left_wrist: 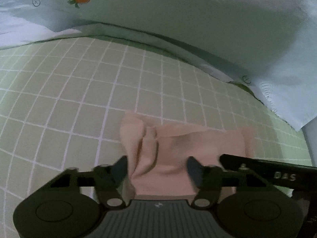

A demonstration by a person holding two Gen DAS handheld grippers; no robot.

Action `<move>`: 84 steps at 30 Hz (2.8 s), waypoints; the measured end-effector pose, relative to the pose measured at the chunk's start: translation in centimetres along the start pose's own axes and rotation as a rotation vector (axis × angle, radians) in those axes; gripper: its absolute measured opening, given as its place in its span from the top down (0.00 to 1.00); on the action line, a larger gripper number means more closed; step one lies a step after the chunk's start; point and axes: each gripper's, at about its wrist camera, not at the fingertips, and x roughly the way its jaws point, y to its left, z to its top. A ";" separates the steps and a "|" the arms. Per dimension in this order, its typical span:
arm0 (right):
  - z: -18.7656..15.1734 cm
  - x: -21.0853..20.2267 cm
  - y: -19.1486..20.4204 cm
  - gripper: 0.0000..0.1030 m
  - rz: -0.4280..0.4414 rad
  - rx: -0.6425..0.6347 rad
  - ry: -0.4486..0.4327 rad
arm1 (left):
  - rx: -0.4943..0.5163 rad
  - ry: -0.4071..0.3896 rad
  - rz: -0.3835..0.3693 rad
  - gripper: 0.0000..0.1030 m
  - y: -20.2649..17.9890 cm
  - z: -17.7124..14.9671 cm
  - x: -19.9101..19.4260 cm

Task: Fold clothes
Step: 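Lift the folded shirt off the mat with both grippers, then carry the shirt with both grippers and lower it onto the grey clothes stack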

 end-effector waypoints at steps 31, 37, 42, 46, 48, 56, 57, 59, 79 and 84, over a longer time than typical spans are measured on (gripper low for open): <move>-8.1 -18.0 14.6 0.80 0.098 -0.282 -0.326 | -0.073 -0.358 0.067 0.78 -2.7 -10.2 -21.8; -10.6 -20.1 18.0 0.80 0.177 -0.352 -0.355 | -0.143 -0.427 0.135 0.78 -1.0 -13.0 -26.6; -11.8 -20.0 21.9 0.80 0.245 -0.403 -0.331 | -0.213 -0.460 0.198 0.78 1.6 -14.8 -30.2; -12.5 -19.7 25.9 0.80 0.292 -0.444 -0.313 | -0.268 -0.480 0.235 0.78 5.3 -15.8 -32.7; -12.8 -19.3 28.2 0.80 0.314 -0.457 -0.309 | -0.277 -0.490 0.253 0.78 7.6 -15.9 -34.1; -12.5 -16.5 39.4 0.80 0.384 -0.478 -0.332 | -0.304 -0.542 0.283 0.79 17.8 -13.4 -39.1; -12.3 -16.1 40.9 0.80 0.391 -0.479 -0.344 | -0.302 -0.552 0.285 0.79 19.2 -12.9 -39.7; -11.6 -15.3 43.6 0.80 0.406 -0.477 -0.361 | -0.301 -0.575 0.284 0.79 22.0 -11.6 -41.2; 7.7 -0.9 73.1 0.72 0.634 -0.604 -0.411 | -0.554 -0.825 0.440 0.75 49.5 7.6 -47.8; 8.4 13.1 78.7 0.66 0.387 -0.707 -0.301 | -0.783 -0.638 0.648 0.75 58.1 10.0 -39.1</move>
